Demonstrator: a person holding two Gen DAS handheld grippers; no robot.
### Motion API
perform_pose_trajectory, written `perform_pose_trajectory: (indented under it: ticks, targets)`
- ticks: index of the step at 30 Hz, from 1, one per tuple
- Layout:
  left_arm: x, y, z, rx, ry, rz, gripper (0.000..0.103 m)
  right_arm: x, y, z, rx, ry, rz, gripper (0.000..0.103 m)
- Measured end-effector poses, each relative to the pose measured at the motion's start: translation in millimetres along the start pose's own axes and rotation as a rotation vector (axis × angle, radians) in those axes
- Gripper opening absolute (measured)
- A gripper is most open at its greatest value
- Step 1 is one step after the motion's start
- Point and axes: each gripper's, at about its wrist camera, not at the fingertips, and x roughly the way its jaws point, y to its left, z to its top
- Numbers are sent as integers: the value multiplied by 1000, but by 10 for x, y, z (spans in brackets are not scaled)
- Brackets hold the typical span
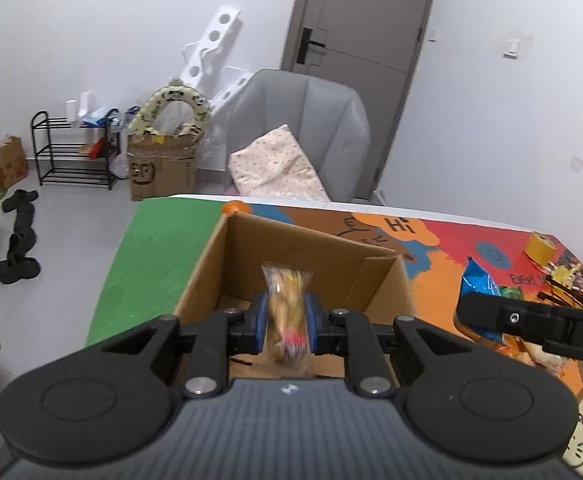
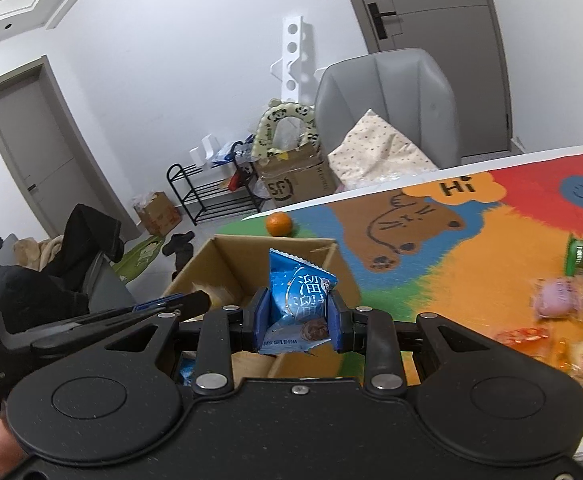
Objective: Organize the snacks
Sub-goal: 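Carry both snacks over the cardboard box and open both grippers, then move both tools back over the snack pile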
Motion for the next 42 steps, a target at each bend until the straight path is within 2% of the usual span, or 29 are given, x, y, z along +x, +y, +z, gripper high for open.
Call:
perform_pose_trajectory:
  ticks: [6, 9, 10, 11, 13, 14, 19, 22, 27, 29, 42]
  targets:
    - [-79, 105, 2, -21, 4, 8, 21, 114, 177, 39, -16, 9, 27, 29]
    - [-144, 169, -9, -42, 5, 15, 26, 143, 238, 60, -15, 5, 40, 30]
    - [-159, 188, -9, -45, 7, 17, 30, 142, 252, 65, -15, -4, 60, 36]
    - [-175, 196, -18, -48, 10, 21, 33, 130, 265, 64, -17, -19, 67, 47]
    - [-196, 213, -31, -56, 13, 28, 46, 91, 277, 51, -30, -43, 68, 66]
    - [-212, 219, -43, -61, 14, 30, 50, 63, 279, 39, -36, -55, 68, 68]
    - [-290, 169, -94, -50, -2, 22, 86, -69, 148, -30, -22, -58, 44, 71]
    - [-315, 90, -99, -45, -16, 32, 89, -181, -6, -63, 10, -61, 12, 74]
    - [-351, -53, -112, -42, -26, 1, 94, -420, -225, -141, 30, -89, -55, 83]
    - [-349, -134, -131, -34, -18, -2, 95, -521, -311, -178, 43, -99, -66, 89]
    - [-358, -550, -278, 24, 1, -49, 96, -862, -725, -376, 89, -110, -120, 96]
